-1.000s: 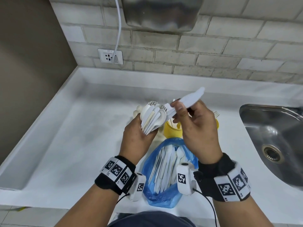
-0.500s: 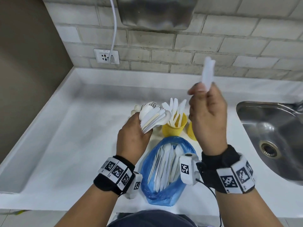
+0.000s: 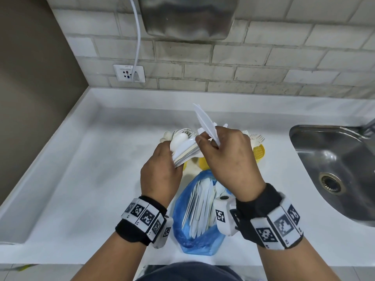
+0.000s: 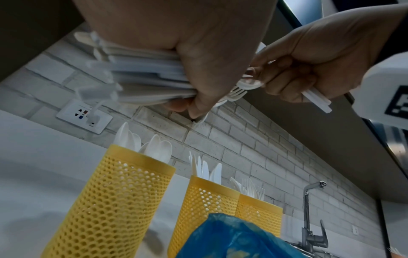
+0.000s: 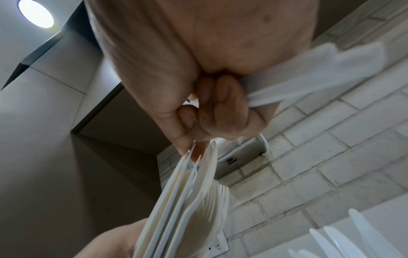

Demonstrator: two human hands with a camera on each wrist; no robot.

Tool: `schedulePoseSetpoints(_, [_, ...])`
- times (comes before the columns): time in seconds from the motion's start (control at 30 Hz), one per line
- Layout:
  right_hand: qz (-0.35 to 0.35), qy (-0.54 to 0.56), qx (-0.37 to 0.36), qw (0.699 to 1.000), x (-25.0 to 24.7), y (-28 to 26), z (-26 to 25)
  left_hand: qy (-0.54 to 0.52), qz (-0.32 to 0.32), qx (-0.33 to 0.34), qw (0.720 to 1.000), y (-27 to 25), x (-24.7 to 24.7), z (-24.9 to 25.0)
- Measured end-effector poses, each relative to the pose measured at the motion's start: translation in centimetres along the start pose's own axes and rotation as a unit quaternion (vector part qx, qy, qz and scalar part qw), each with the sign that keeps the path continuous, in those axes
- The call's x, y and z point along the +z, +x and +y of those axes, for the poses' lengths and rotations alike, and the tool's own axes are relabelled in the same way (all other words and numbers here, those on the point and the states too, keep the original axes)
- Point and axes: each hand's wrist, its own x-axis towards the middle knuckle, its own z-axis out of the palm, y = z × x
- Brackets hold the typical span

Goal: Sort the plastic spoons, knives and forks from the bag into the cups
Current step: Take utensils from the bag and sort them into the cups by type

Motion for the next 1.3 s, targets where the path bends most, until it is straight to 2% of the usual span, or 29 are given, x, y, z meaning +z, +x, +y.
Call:
schedulePoseSetpoints(0.17, [-0.015, -0.004, 0.005, 1.0, 0.1, -0.1, 0.6, 0.018, -0.008, 0.009, 1.0, -0.2, 0.2, 0.0])
schedulePoseSetpoints(0.33, [0.03, -0.004, 0.003, 1.0, -0.7, 0.1, 1.0, 0.013, 0.004, 0.006, 1.0, -0.5, -0.2, -0.3])
schedulePoseSetpoints(0.5, [-0.019, 0.008, 0.008, 1.0, -1.3, 0.0, 1.0, 0.018, 0.009, 0.011, 1.0, -0.7, -0.3, -0.3])
schedulePoseSetpoints(0.77, [-0.033, 0.024, -0.006, 0.999, -1.5, -0.7, 0.9, 0.005, -0.002, 0.043, 0.999, -1.6, -0.1, 1.3])
schedulePoseSetpoints(0.9, [-0.028, 0.05, 0.026, 0.998, -2.1, -0.8, 1.6, 0.009, -0.019, 0.04, 0.999, -1.9, 0.3, 1.8])
schedulePoseSetpoints(1.1, [0.066, 0.113, 0.073, 0.989, -2.7, -0.8, 2.1, -0.002, 0.007, 0.036, 0.999, -2.1, 0.6, 2.4])
schedulePoseSetpoints(1.3, [0.0, 0.224, 0.128, 0.966, -3.1, -0.8, 2.8, 0.007, 0.018, 0.036, 0.999, -1.8, 1.2, 3.9])
